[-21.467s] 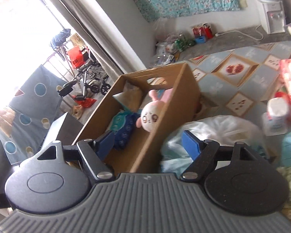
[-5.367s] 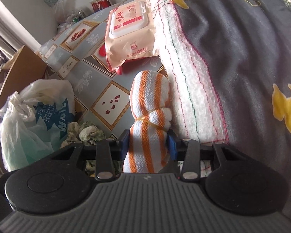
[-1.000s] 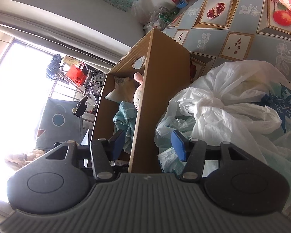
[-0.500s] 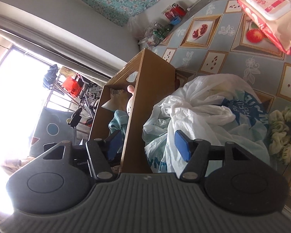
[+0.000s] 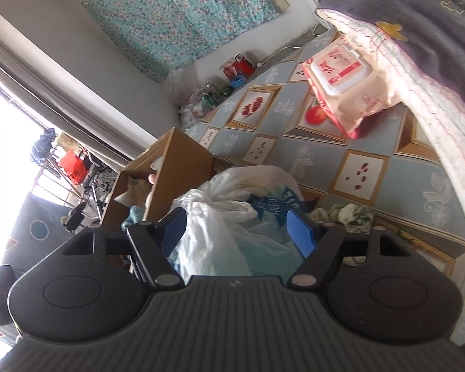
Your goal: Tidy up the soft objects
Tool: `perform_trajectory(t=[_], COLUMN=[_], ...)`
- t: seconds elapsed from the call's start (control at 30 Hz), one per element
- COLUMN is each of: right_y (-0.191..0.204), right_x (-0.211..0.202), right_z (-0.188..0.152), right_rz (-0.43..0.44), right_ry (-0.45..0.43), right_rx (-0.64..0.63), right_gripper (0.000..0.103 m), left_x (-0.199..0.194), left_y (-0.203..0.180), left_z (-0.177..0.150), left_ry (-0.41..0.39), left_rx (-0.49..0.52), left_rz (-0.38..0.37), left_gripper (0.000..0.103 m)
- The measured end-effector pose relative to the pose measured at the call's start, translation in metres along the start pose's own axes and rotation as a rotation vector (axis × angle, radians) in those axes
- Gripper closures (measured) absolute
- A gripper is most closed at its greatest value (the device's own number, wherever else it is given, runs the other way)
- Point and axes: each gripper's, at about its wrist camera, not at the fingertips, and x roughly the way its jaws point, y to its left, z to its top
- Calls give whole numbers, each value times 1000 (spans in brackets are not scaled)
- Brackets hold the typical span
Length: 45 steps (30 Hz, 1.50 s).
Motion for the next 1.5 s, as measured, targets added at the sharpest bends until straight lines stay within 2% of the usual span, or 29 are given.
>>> perform_trajectory(t=[0.13, 0.23, 0.33, 0.47, 0.57, 0.63, 0.7, 0.8, 1.2, 1.27, 1.33, 1.37, 1.47, 1.5], right_y=[-21, -37, -53, -73, -84, -90, -96, -104, -135, -136, -135, -135, -130, -127], right_x=[5, 12, 21, 40, 55, 65, 70, 69, 39, 33, 27, 24, 15, 11], right_z=[-4, -5, -3, 2, 1, 1, 1, 3, -26, -31, -33, -33, -31, -30], right_rz=[-94, -148, -185, -204, -196, -196, -177, -155, -26, -23, -28, -31, -29, -27], right_ry=[54, 93, 121, 178, 222, 245, 253, 258, 348, 345, 332, 324, 297, 288], right_rx=[-42, -65, -85, -99, -100, -104, -98, -83, 102, 119, 125, 128, 131, 128], right_gripper=[31, 35, 44, 51, 59, 68, 82, 89, 92, 92, 92, 92, 95, 96], left_x=[22, 50, 78, 102, 119, 128, 138, 150, 195, 199, 200, 199, 194, 191], left_y=[-56, -88, -116, -136, -145, -149, -156, -162, -195, -199, -202, -204, -207, -207], left_z=[-26, -47, -66, -81, -84, -86, -91, -95, -128, -133, -137, -138, -139, -138], left_ry=[-40, -45, -42, -17, 6, 17, 31, 49, 163, 160, 150, 143, 126, 117], left_rx=[159, 275, 407, 512, 557, 590, 624, 663, 769, 782, 802, 811, 817, 813], left_rz=[-33, -18, 23, 6, -5, -1, 6, 3, 13, 14, 9, 8, -6, -11], left_gripper=[39, 41, 43, 43, 43, 43, 43, 43, 42, 47, 62, 64, 80, 90])
